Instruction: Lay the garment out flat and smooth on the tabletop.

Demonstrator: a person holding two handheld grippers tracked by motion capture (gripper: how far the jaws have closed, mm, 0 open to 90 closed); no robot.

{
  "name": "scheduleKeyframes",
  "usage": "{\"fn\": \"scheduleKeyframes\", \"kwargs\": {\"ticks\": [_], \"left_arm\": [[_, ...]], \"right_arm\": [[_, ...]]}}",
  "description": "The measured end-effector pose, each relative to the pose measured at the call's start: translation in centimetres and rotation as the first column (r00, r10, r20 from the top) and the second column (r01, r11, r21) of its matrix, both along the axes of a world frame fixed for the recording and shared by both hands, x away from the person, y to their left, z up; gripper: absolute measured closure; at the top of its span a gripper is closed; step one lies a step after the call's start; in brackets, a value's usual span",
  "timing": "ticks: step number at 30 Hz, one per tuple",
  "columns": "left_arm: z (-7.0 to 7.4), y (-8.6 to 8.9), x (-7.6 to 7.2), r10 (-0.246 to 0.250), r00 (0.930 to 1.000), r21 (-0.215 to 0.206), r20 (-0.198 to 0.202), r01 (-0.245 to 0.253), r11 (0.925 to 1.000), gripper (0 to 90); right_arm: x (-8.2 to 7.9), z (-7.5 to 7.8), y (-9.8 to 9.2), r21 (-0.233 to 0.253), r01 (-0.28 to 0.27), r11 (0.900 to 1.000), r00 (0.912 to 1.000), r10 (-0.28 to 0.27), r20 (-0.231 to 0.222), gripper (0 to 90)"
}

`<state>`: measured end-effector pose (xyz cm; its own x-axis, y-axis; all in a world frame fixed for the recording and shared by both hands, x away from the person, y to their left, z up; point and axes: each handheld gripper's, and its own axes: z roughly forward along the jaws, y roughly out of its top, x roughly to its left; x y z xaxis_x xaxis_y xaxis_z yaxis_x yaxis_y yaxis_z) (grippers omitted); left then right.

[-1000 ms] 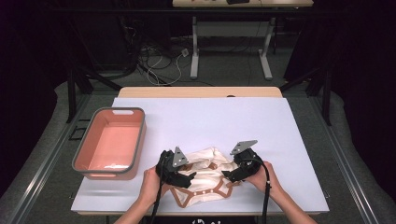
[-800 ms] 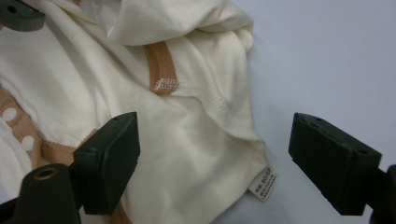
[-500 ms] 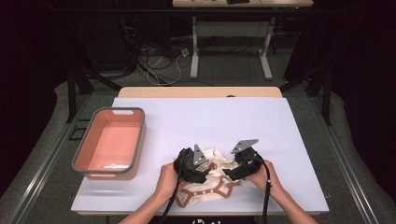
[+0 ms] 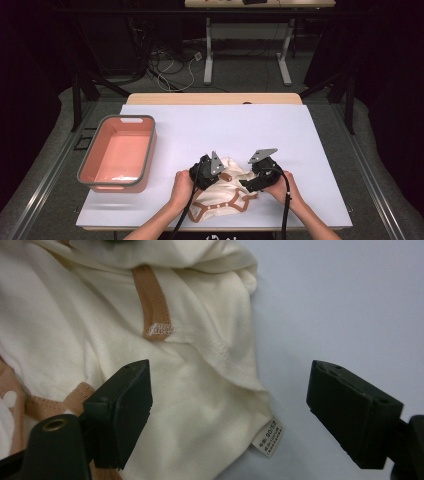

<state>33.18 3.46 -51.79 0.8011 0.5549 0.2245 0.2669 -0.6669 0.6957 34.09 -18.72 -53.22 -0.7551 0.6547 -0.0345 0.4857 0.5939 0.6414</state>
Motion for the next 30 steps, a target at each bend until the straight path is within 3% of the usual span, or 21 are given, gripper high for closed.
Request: {"fn": "scheduleKeyframes", "kwargs": {"ticks": [5,9,20,30], "left_arm": [[1.3,1.2,1.2,0.054,0.9985,-0.064,-0.003,-0.054,0.9965,84.9],[1.8,1.9,2.1,0.084,0.9964,-0.082,-0.009,-0.085,0.9930,84.9],[2.4,3.3,5.0,0.153,0.9870,-0.074,-0.049,-0.156,0.9850,83.7],[1.6,3.5,8.2,0.218,0.9727,-0.019,-0.078,-0.221,0.9752,82.6]], "right_arm": [[0.0,-0.1,0.2,0.000,-0.002,1.000,1.0000,0.002,-0.003,18.6],[0.0,-0.1,0.3,-0.007,-0.008,1.000,1.0000,0.008,-0.006,18.7],[0.1,-0.1,0.3,-0.016,-0.007,1.000,1.0000,0.007,-0.002,19.2],[0.2,-0.3,0.4,-0.022,-0.012,1.000,0.9999,0.012,-0.007,19.5]]}}
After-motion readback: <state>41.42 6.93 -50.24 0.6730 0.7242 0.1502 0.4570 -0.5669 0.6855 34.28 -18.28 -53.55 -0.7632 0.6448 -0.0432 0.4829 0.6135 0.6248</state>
